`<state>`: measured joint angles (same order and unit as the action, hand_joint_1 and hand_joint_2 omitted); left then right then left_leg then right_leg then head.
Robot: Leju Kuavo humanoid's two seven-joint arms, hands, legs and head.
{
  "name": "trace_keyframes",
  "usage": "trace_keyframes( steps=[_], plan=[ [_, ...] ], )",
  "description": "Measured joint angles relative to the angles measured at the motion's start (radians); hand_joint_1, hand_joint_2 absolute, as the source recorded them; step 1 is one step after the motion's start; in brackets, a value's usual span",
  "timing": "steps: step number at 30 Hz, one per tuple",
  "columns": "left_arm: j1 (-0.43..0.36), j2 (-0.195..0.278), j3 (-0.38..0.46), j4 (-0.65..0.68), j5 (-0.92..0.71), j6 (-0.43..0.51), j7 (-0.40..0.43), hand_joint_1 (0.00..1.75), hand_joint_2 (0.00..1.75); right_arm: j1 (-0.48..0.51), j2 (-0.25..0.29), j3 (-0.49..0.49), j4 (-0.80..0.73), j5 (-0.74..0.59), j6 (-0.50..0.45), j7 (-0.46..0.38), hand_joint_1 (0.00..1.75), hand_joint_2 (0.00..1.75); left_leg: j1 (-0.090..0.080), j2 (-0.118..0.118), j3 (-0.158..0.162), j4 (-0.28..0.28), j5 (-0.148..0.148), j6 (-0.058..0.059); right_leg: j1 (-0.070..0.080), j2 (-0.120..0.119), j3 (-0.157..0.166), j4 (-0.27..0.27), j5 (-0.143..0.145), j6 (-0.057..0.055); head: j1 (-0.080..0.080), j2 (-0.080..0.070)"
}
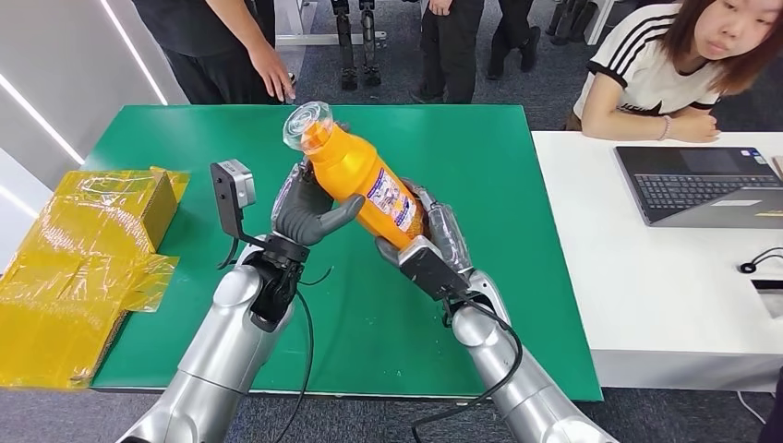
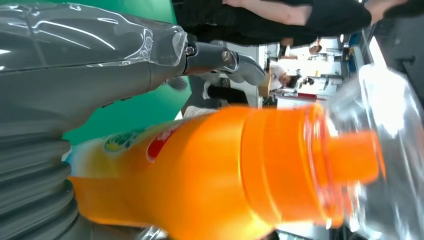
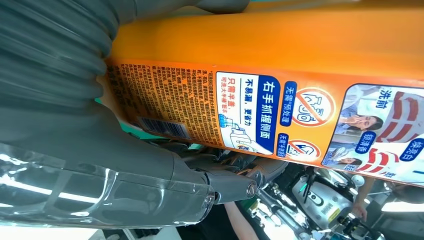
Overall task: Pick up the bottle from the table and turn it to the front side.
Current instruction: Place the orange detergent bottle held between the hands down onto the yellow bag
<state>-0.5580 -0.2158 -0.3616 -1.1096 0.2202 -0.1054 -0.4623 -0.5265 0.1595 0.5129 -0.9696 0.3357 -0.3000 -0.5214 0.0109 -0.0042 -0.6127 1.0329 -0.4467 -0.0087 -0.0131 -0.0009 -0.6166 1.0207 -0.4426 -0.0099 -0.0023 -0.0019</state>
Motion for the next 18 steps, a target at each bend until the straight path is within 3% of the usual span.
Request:
trace_keyframes(
  steps=[5, 7, 9, 14, 18],
  plan=[
    [0.013, -0.024, -0.008, -0.041, -0.018, 0.042, -0.001, 1.53, 1.75, -0.014, 0.011, 0.000, 0.021, -0.022, 0.013, -0.007, 1.75, 1.75, 0.000, 0.000, 0.000, 0.000, 0.000, 0.000, 0.000, 0.000, 0.000, 0.000, 0.000, 0.000, 0.000, 0.000],
    [0.014, -0.032, -0.016, -0.059, -0.030, 0.066, 0.001, 1.28, 1.75, -0.024, 0.017, 0.000, 0.035, -0.032, 0.021, -0.012, 1.75, 1.75, 0.000, 0.000, 0.000, 0.000, 0.000, 0.000, 0.000, 0.000, 0.000, 0.000, 0.000, 0.000, 0.000, 0.000],
    [0.013, -0.037, -0.025, -0.075, -0.030, 0.081, 0.007, 1.14, 1.75, -0.033, 0.024, 0.000, 0.052, -0.040, 0.026, -0.016, 1.75, 1.75, 0.000, 0.000, 0.000, 0.000, 0.000, 0.000, 0.000, 0.000, 0.000, 0.000, 0.000, 0.000, 0.000, 0.000],
    [0.008, -0.044, -0.040, -0.088, -0.010, 0.092, 0.015, 1.06, 1.75, -0.050, 0.035, 0.001, 0.087, -0.055, 0.028, -0.029, 1.75, 1.75, 0.000, 0.001, 0.001, 0.000, 0.000, 0.000, 0.000, 0.001, 0.000, 0.000, 0.000, 0.000, 0.000, 0.000],
    [-0.004, -0.046, -0.055, -0.089, 0.011, 0.090, 0.020, 1.39, 1.75, -0.062, 0.039, 0.001, 0.104, -0.060, 0.018, -0.034, 1.75, 1.75, 0.000, 0.001, 0.001, 0.001, 0.000, 0.000, 0.000, 0.002, 0.000, 0.000, 0.000, 0.000, 0.000, 0.000]
  ],
)
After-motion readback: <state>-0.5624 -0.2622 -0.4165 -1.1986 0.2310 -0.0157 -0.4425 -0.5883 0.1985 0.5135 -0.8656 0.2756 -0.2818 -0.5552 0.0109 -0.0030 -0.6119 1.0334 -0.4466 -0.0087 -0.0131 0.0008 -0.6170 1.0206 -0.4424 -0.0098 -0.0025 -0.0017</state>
